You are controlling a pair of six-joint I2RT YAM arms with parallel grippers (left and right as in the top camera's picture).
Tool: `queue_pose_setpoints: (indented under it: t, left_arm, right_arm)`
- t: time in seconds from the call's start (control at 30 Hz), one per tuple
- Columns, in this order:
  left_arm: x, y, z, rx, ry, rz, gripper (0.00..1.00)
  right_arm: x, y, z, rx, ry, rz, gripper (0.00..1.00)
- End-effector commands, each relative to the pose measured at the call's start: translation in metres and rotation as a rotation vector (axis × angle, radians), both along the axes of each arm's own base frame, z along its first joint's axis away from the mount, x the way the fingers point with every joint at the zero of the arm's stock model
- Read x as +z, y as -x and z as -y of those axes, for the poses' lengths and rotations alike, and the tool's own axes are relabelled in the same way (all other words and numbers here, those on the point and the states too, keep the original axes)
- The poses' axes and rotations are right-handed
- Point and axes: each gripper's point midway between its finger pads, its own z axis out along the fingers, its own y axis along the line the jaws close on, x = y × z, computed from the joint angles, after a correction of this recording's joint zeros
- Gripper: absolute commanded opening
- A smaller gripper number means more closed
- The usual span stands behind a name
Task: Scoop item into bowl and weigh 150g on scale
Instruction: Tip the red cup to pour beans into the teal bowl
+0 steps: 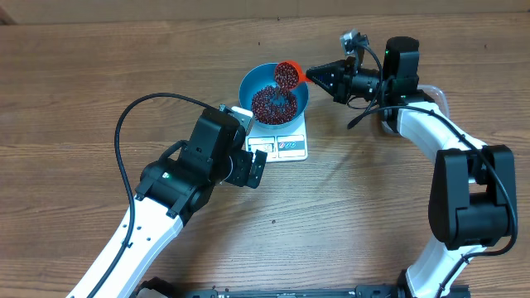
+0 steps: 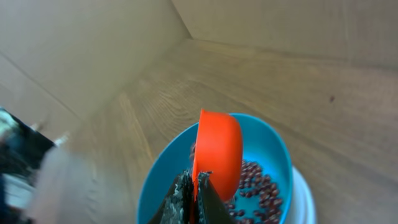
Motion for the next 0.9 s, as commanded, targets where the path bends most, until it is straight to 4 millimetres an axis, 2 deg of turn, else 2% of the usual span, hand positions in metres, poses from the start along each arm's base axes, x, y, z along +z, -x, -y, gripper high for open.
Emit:
queue_pose_setpoints:
  t: [0.0, 0.23, 0.4, 0.87]
  left_arm:
    - [0.01, -0.004, 0.003, -0.02, 0.01, 0.025, 1.0]
    - [0.01, -0.004, 0.003, -0.02, 0.01, 0.025, 0.99]
    - [0.01, -0.004, 0.003, -0.02, 0.01, 0.024, 1.0]
    - [0.01, -0.004, 0.003, -0.02, 0.01, 0.025, 1.0]
  right_arm:
    - [-0.001, 0.001, -0.002, 0.05, 0.077, 0.191, 0.04]
    - [-0.013, 0.008, -0.002, 0.14, 0.21, 0.439, 0.04]
    - [-0.013, 0.008, -0.002, 0.17, 0.258, 0.561, 0.04]
    - [-0.008, 0.011, -0.004, 0.194, 0.236, 0.589, 0.04]
